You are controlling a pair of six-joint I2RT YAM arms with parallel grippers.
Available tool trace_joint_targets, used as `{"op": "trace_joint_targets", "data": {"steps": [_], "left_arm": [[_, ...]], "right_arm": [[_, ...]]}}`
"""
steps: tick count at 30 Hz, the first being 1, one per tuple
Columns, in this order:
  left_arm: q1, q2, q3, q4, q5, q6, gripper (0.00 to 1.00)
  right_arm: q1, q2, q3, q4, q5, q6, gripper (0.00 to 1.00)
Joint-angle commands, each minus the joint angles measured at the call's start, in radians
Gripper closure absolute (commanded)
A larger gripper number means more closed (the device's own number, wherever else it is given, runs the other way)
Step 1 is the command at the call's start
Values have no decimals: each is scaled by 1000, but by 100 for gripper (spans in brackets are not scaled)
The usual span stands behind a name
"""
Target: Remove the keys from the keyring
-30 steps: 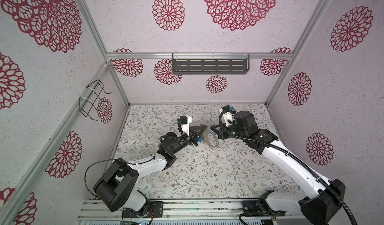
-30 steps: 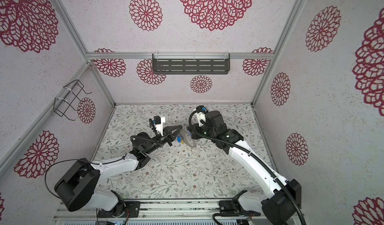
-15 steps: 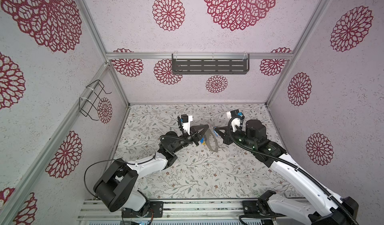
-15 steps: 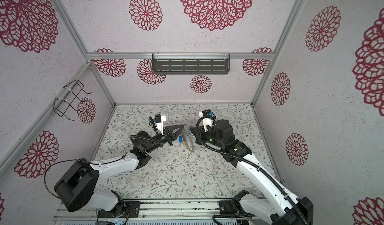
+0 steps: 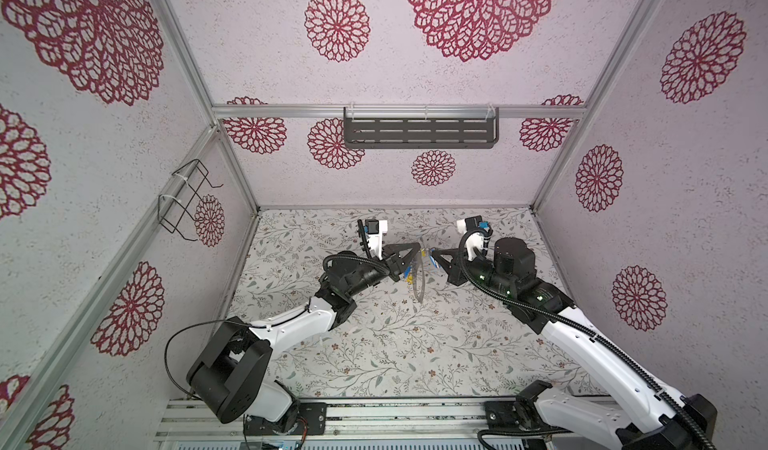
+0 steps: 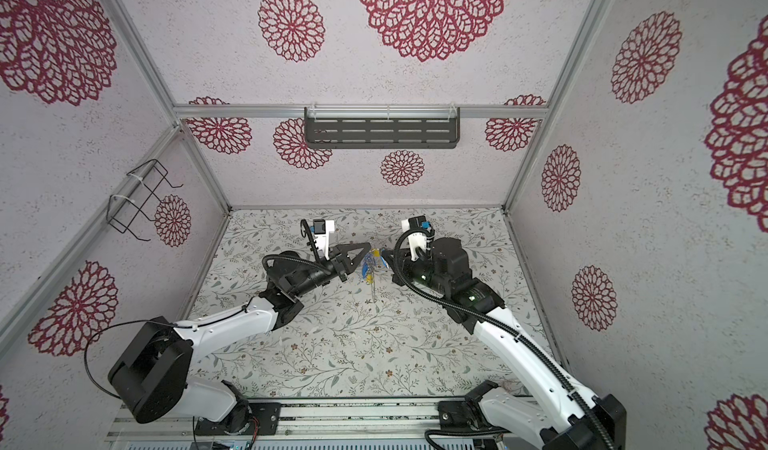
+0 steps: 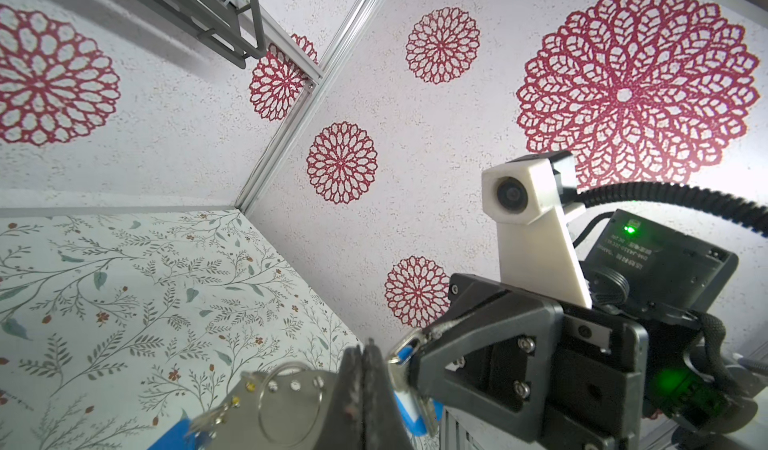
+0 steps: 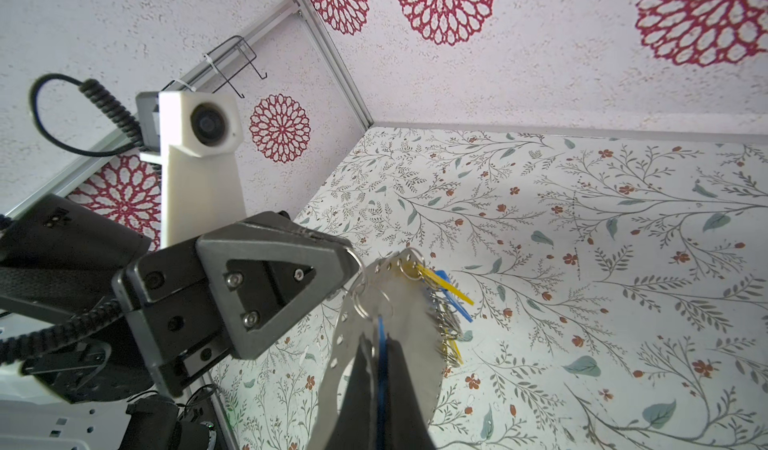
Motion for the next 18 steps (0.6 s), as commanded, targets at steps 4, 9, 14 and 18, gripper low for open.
{"op": "trace_joint_targets", "data": {"steps": [4,9,14,18], "left_arm": [[56,8,31,37,-66,-58,100],[47,27,38,50,-52,-67,100],[39,43,41,54,-50,-69,100],[32,57,51,56,-45,-71,100]], "right_arm": [[0,30,10,18,24,35,100],[3,51,41,31,31,23,100],[3,72,67,29,21,20,100],[6,78,77,27,16,18,100]]}}
